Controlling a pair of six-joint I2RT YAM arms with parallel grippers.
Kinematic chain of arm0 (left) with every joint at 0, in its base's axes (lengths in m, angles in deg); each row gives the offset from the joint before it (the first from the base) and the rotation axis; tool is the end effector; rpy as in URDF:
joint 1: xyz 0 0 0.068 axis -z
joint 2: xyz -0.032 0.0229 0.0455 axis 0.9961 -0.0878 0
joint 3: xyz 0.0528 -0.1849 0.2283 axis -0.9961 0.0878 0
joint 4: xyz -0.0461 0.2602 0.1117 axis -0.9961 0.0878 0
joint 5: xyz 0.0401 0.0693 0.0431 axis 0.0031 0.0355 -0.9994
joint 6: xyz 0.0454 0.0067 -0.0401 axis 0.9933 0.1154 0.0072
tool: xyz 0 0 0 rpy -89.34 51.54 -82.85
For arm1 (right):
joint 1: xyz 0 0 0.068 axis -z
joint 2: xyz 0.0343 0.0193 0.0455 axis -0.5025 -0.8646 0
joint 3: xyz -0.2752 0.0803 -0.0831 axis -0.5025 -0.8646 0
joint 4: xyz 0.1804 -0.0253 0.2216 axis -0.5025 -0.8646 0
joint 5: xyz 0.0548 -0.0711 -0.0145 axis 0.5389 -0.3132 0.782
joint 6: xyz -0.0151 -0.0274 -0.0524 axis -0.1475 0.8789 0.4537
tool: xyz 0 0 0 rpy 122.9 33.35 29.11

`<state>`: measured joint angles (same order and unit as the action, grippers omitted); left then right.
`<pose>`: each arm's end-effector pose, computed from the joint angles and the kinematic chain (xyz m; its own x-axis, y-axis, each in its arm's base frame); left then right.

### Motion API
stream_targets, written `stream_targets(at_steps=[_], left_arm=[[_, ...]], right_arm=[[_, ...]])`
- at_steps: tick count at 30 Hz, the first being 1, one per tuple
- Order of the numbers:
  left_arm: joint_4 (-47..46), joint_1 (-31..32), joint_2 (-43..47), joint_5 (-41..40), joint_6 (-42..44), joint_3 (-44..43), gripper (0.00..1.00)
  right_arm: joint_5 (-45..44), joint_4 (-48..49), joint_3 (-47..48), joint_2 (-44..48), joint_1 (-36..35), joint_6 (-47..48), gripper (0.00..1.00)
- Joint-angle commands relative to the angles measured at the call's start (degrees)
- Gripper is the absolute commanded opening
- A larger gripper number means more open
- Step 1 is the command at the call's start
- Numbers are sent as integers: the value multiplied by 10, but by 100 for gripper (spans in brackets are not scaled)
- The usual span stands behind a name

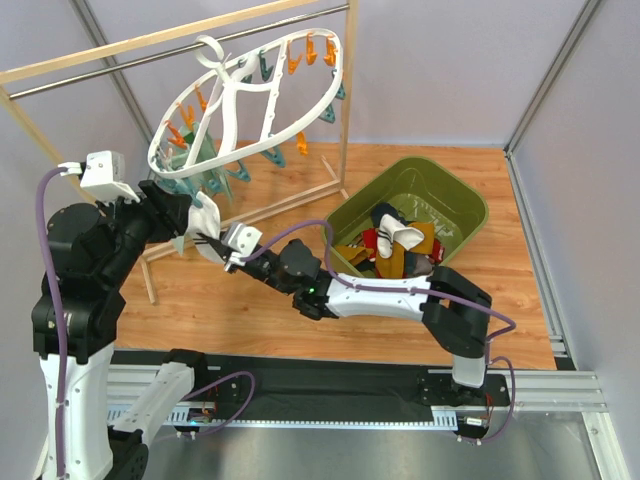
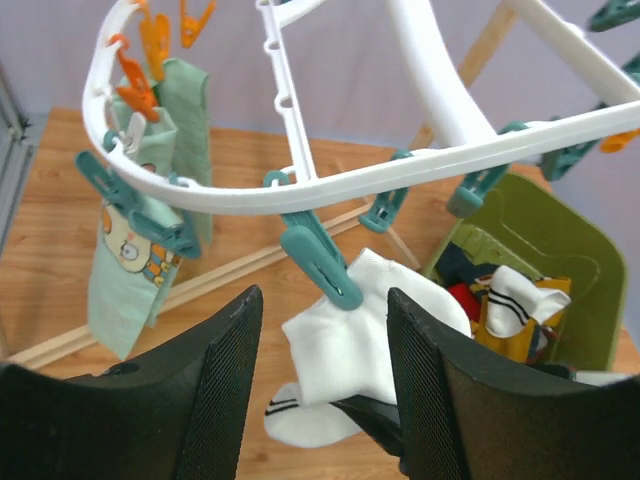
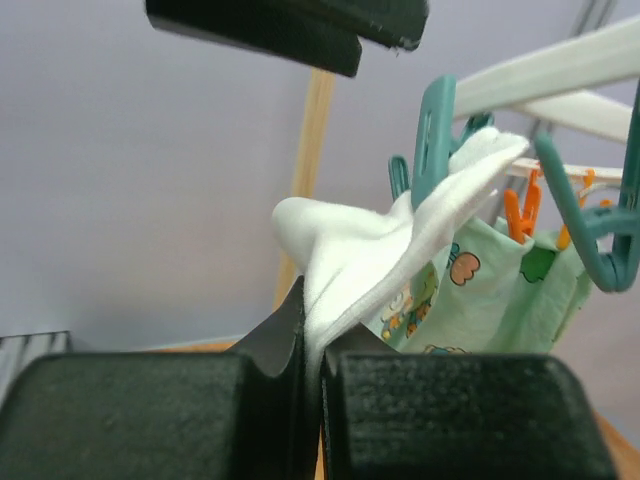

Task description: Remove the socks clipped to the hanger

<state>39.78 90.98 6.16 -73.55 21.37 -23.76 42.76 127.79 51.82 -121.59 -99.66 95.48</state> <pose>0.0998 -0.0144 0.5291 -0.1888 -0.3078 -0.9325 0.1320 0.9331 -0.3347 0.1665 0.4438 0.3522 0.3530 0.2092 -0.9119 -0.8721 0.4267 -0.2396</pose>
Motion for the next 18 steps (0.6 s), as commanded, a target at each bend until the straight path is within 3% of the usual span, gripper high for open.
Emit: stream_targets(at_steps=[1, 2, 3, 4, 6, 7, 16, 18], left_arm=[[-20, -51, -16, 150, 30, -20, 60], [-54, -75, -14, 184, 10, 3, 60], [-81, -102, -12, 280, -8, 20, 61], [-111, -163, -8, 331, -34, 39, 61], [-217, -221, 6, 458, -90, 100, 61], [-259, -257, 12, 486, -151, 121, 61], [-473, -268, 43, 531, -247, 245, 64], [-543, -272, 48, 549, -268, 278, 69]], right_arm=[[121, -1, -23, 63, 23, -130, 0], [134, -3, -27, 74, 26, -141, 0], [146, -6, -29, 78, 29, -146, 0], [162, -6, -34, 82, 34, -166, 0], [171, -6, -41, 91, 38, -184, 0], [182, -6, -45, 92, 40, -190, 0], [263, 11, -62, 106, 75, -294, 0], [274, 13, -62, 107, 79, -312, 0]])
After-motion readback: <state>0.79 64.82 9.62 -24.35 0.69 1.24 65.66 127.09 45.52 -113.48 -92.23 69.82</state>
